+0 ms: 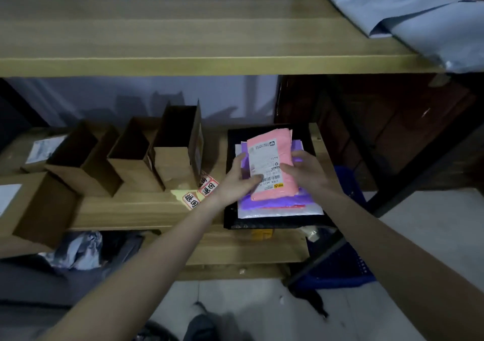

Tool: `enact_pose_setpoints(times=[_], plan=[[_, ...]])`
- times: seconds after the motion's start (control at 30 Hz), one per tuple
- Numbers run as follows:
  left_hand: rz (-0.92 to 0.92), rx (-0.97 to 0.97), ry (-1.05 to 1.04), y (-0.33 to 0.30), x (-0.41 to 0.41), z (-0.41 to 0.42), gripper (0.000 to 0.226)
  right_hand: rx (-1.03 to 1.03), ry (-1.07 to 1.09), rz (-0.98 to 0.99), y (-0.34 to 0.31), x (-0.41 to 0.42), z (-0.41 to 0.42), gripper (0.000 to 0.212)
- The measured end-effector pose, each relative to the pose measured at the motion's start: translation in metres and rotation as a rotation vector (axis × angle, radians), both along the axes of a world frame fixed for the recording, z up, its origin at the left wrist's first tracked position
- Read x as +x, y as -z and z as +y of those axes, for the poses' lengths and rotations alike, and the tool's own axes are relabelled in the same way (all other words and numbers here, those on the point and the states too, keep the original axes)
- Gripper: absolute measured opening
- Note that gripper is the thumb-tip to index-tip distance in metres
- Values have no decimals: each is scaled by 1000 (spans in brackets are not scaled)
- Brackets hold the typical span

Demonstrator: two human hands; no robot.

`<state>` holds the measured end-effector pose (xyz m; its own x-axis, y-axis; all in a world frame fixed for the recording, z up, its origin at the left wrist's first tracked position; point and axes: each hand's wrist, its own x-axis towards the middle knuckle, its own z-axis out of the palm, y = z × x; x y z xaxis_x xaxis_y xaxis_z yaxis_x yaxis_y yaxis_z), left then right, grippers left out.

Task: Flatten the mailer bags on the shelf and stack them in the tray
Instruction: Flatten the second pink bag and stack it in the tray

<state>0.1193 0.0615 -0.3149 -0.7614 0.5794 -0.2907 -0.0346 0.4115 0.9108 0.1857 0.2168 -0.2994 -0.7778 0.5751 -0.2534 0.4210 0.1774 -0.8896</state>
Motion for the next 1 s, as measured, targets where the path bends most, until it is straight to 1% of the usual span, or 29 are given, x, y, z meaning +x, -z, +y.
enact_pose_setpoints(times=[0.07, 0.1, 0.17, 0.23, 0.3, 0.33, 0.4, 0.47, 0.57, 0.83, 1.0], plan=[[255, -178, 43, 17, -5, 7, 71, 174, -48, -100, 14, -7, 4, 33], [349, -243, 50, 21, -7, 9, 68, 275, -94, -148, 18, -9, 5, 31], [483, -281, 100, 25, -10, 13, 64, 424, -160, -205, 27, -10, 7, 31], [568, -336, 219, 27, -15, 19, 64, 574, -214, -229, 34, -10, 8, 42], [593, -447, 351, 32, -21, 24, 63, 704, -299, -189, 38, -8, 9, 63], [597, -504, 395, 35, -23, 26, 62, 774, -354, -157, 39, -8, 9, 67], [638, -579, 432, 42, -25, 28, 60, 879, -479, -150, 43, -10, 11, 62], [666, -594, 429, 48, -25, 28, 59, 874, -570, -211, 53, -11, 14, 57], [654, -596, 425, 54, -22, 28, 59, 816, -620, -259, 67, -10, 17, 57], [660, -615, 397, 63, -18, 32, 58, 842, -655, -284, 76, -10, 22, 57], [667, -606, 389, 68, -17, 31, 58, 808, -641, -277, 81, -10, 22, 57]])
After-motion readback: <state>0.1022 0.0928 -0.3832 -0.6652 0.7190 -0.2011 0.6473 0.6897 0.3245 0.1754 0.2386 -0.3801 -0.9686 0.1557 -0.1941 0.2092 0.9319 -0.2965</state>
